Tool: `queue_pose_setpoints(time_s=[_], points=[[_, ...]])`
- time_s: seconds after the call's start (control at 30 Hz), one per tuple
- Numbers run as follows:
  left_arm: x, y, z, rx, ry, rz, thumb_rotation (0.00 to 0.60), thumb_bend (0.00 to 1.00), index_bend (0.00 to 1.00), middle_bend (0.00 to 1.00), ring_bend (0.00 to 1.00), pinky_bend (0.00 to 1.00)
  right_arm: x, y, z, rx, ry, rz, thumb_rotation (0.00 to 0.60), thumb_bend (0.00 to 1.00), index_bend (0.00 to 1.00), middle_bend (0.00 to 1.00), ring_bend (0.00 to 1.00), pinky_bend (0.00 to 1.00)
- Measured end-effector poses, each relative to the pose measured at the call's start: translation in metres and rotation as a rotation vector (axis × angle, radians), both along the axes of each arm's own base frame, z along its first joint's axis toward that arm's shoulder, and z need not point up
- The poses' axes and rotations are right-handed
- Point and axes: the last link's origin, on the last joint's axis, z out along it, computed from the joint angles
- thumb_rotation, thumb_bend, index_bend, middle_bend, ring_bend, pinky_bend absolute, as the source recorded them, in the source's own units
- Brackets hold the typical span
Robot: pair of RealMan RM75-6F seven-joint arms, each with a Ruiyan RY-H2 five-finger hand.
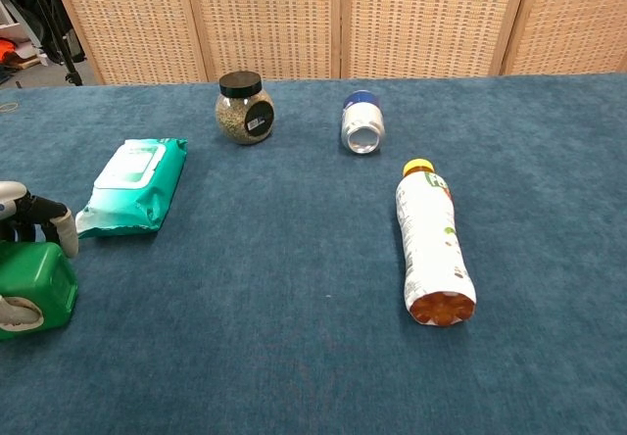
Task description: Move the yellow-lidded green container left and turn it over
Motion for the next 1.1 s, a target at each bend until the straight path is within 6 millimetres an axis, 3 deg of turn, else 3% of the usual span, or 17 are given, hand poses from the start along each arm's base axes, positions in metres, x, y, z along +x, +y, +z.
queue_pose_setpoints(time_s=[0.2, 0.4, 0.77, 0.93, 1.1], points=[[0.003, 0.0, 0.004, 0.006, -0.128, -0.025, 0.6, 0.0, 0.48, 0.54, 0.54, 0.55, 0.0, 0.0, 0.0, 0.001, 0.001, 0.001, 0.6, 0.0, 0.02, 0.0, 0.0, 0.0], [-0.001, 0.005, 0.007, 0.025, -0.423, -0.045, 0.6, 0.0, 0.5, 0.54, 0.54, 0.55, 0.0, 0.0, -0.003, 0.007, 0.007, 0.001, 0.6, 0.0, 0.02, 0.0, 0.0, 0.0], [-0.043, 0.01, 0.006, -0.01, -1.052, -0.056, 0.6, 0.0, 0.5, 0.54, 0.53, 0.55, 0.001, 0.0, -0.007, 0.013, 0.021, -0.002, 0.6, 0.0, 0.02, 0.0, 0.0, 0.0], [-0.065, 0.008, -0.003, -0.042, -1.135, -0.081, 0.6, 0.0, 0.5, 0.54, 0.53, 0.55, 0.002, 0.0, -0.008, 0.014, 0.024, 0.001, 0.6, 0.0, 0.02, 0.0, 0.0, 0.0], [-0.074, 0.003, -0.019, -0.075, -1.176, -0.081, 0.6, 0.0, 0.5, 0.54, 0.53, 0.55, 0.001, 0.0, -0.008, 0.016, 0.026, 0.0, 0.6, 0.0, 0.02, 0.0, 0.0, 0.0]])
